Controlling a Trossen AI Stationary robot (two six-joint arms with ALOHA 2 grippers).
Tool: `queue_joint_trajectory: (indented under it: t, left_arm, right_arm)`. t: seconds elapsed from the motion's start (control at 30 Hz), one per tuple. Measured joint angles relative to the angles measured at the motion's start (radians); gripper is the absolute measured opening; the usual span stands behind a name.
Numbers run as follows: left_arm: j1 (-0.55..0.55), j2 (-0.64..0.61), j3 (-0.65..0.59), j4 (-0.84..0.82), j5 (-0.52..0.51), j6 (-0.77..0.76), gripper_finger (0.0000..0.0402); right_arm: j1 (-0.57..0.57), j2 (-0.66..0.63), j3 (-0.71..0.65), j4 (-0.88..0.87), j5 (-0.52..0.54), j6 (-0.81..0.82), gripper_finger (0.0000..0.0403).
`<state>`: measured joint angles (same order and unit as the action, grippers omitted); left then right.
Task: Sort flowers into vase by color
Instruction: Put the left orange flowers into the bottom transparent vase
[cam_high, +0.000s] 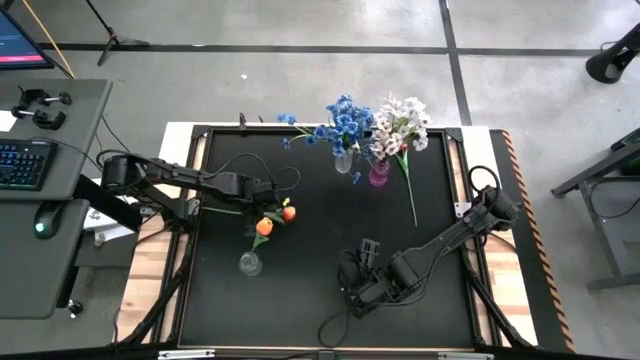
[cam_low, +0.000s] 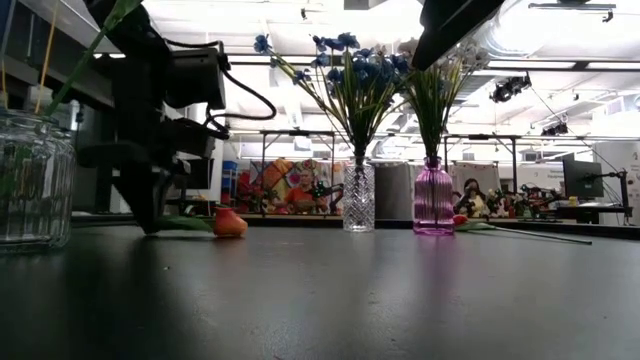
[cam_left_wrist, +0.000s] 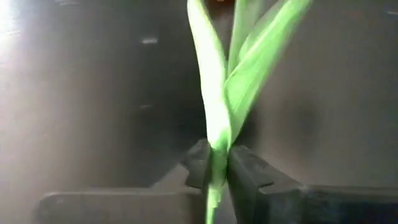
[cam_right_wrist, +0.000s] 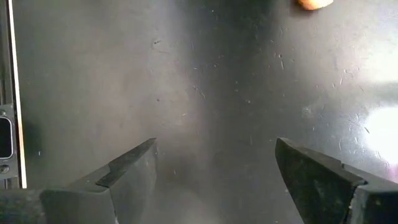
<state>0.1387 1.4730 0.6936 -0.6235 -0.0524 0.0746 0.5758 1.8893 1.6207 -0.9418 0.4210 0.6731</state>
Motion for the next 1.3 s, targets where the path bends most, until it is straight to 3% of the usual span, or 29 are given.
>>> queue_joint_trajectory:
  t: [0.2, 0.47, 0.67, 0.83, 1.1, 1.17, 1.3]
  left_arm:
    - [0.037, -0.114, -0.001, -0.012, -0.080, -0.093, 0.0008]
    - [0.134, -0.428, -0.001, 0.008, -0.265, -0.311, 0.0003]
    - [0.192, -0.703, 0.000, 0.212, -0.283, -0.493, 0.0001]
    - [0.173, -0.895, 0.001, 0.419, -0.146, -0.585, 0.0001]
    - [0.088, -1.176, 0.002, 0.373, 0.340, -0.560, 0.0001]
    - [0.063, -1.230, 0.002, 0.330, 0.369, -0.568, 0.0001]
    - [0.035, -1.295, -0.013, 0.342, 0.332, -0.541, 0.0001]
  right_arm:
    - [0.000, 0.000, 0.000, 0.001, 0.000, 0.000, 0.0309]
    - [0.000, 0.000, 0.000, 0.005, 0.006, 0.000, 0.0309]
    - [-0.001, 0.000, 0.000, 0.017, 0.035, 0.000, 0.0309]
    - [-0.006, 0.000, 0.000, 0.030, 0.046, 0.000, 0.0309]
    - [-0.007, 0.000, 0.000, 0.034, 0.047, 0.000, 0.0309]
    - [-0.007, 0.000, 0.000, 0.034, 0.047, 0.000, 0.0309]
    - [-0.009, 0.000, 0.000, 0.036, 0.058, 0.002, 0.0309]
